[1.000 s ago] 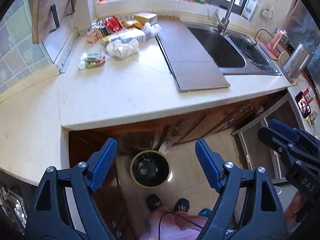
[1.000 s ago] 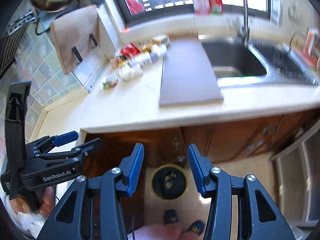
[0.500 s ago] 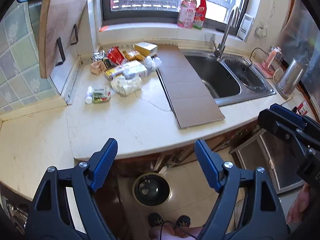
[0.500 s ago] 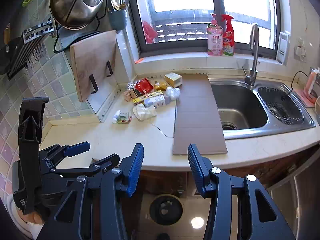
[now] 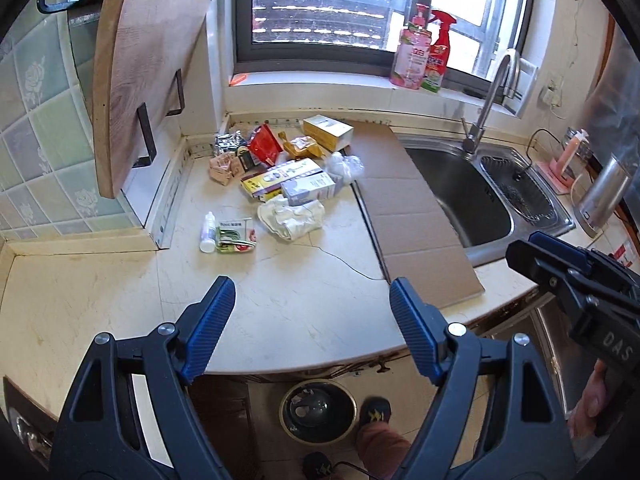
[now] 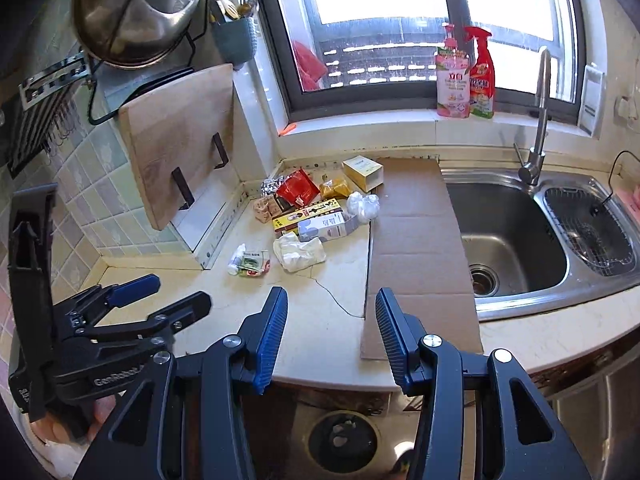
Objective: Collect trash
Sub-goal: 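Grasp the green-and-white snack packet with the left gripper while the right gripper grasps the crumpled white tissue, then lift the snack packet and tissue off the counter toward the bin, then lower both grippers over the black bin and open them to drop the items, then raise both tools back to the counter toward the white bottle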
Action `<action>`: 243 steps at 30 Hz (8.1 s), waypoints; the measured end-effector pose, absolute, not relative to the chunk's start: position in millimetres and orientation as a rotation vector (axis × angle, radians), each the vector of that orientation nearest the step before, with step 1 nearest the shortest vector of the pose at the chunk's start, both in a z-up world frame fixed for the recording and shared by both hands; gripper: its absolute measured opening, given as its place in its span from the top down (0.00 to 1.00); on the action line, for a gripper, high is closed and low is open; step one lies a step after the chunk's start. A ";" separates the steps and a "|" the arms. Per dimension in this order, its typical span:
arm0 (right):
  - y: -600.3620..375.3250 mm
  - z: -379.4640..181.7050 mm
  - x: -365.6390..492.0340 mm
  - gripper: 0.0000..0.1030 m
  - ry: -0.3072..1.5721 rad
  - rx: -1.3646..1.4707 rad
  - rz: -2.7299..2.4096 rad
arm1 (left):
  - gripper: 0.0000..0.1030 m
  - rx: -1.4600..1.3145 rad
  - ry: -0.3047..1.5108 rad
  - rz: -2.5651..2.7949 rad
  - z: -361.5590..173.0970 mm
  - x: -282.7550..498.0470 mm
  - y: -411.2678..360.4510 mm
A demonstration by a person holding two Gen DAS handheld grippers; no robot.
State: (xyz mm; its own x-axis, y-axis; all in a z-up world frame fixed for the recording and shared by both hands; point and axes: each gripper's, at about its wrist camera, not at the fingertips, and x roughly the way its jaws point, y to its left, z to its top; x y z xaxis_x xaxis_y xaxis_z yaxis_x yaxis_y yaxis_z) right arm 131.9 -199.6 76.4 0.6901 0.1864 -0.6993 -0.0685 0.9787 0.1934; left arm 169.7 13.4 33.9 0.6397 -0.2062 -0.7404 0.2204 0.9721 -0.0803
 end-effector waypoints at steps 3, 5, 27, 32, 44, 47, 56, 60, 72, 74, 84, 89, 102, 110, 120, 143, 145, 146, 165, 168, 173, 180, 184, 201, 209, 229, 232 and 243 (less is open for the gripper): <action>-209.9 57.5 164.9 0.55 0.815 0.175 0.167 | 0.25 0.003 0.852 -0.216 24.2 187.6 20.2; -215.5 43.5 191.4 0.55 0.832 0.177 0.185 | 0.25 0.001 0.864 -0.197 15.6 200.1 22.6; -147.5 -130.2 462.8 0.47 1.141 0.086 0.586 | 0.25 -0.186 1.117 0.108 -102.0 334.6 65.2; -135.8 -164.4 479.9 0.49 1.201 0.080 0.651 | 0.25 -0.260 1.126 0.170 -111.6 337.1 76.0; -121.6 -165.8 472.3 0.79 1.133 0.017 0.812 | 0.38 -0.484 1.141 0.205 -135.0 352.2 80.7; -127.8 -160.5 466.3 0.79 1.120 0.002 0.825 | 0.41 -0.550 1.144 0.213 -143.6 359.0 83.7; -148.5 -151.8 457.2 0.79 1.106 0.000 0.824 | 0.75 -0.680 1.132 0.263 -160.9 371.2 92.8; -151.2 -148.3 455.3 0.80 1.095 0.006 0.811 | 0.90 -0.677 1.119 0.267 -162.5 373.4 90.2; -159.1 -130.2 438.1 0.80 1.053 0.033 0.760 | 0.96 -0.453 1.104 0.250 -127.4 337.8 69.6; -160.2 -125.8 430.8 0.80 1.049 0.031 0.749 | 0.96 -0.438 1.104 0.240 -120.9 322.3 68.4; -169.8 -92.2 362.5 0.80 0.987 0.049 0.667 | 0.96 -0.265 1.049 0.125 -69.5 237.8 57.5; -169.9 -76.8 312.6 0.80 0.958 0.072 0.608 | 0.96 -0.184 1.008 0.058 -46.6 192.4 58.0; -133.1 -66.3 148.3 0.80 0.938 0.039 0.480 | 0.96 -0.149 0.977 -0.119 -40.4 73.2 73.1; -132.6 -76.7 65.5 0.80 0.983 -0.017 0.395 | 0.96 -0.147 1.071 -0.236 -75.6 36.5 56.2; -148.7 -141.7 32.2 0.80 1.136 0.002 0.330 | 0.96 -0.110 1.242 -0.278 -149.7 28.4 23.9; -192.0 -426.8 61.0 0.80 1.461 0.203 0.147 | 0.95 -0.009 1.476 -0.192 -402.8 65.2 -19.4; -195.8 -437.9 66.1 0.80 1.472 0.200 0.153 | 0.95 0.014 1.488 -0.180 -413.5 69.6 -21.3; -195.2 -442.4 68.6 0.80 1.475 0.197 0.156 | 0.95 0.021 1.496 -0.175 -417.4 69.8 -20.7; -169.0 -479.0 94.5 0.78 1.531 0.148 0.248 | 0.29 0.038 1.497 -0.034 -420.3 80.1 4.4; -162.6 -481.2 99.7 0.72 1.536 0.155 0.266 | 0.27 0.018 1.493 -0.002 -414.5 82.7 11.1; -160.8 -478.8 104.6 0.57 1.529 0.183 0.283 | 0.23 -0.014 1.486 0.038 -401.8 86.7 24.4; -161.8 -453.2 101.1 0.57 1.506 0.185 0.289 | 0.23 -0.054 1.466 0.071 -369.4 91.3 33.3; -167.6 -401.0 91.9 0.57 1.450 0.201 0.293 | 0.23 -0.050 1.425 0.059 -326.2 88.2 29.8; -195.6 -132.3 31.6 0.57 1.210 0.089 0.274 | 0.23 0.018 1.209 -0.072 -105.5 64.5 1.4; -200.6 -23.3 32.1 0.57 1.051 0.036 0.233 | 0.23 0.021 1.067 -0.087 -29.4 81.3 6.2; -158.6 111.8 129.7 0.57 0.806 0.059 0.231 | 0.23 0.066 0.887 -0.011 16.2 167.7 71.5; -158.2 108.0 161.9 0.56 0.803 0.067 0.235 | 0.23 0.070 0.875 0.014 13.8 182.0 80.8; -181.2 13.6 315.9 0.55 0.933 0.121 0.296 | 0.23 0.034 0.920 0.024 -22.0 256.3 107.3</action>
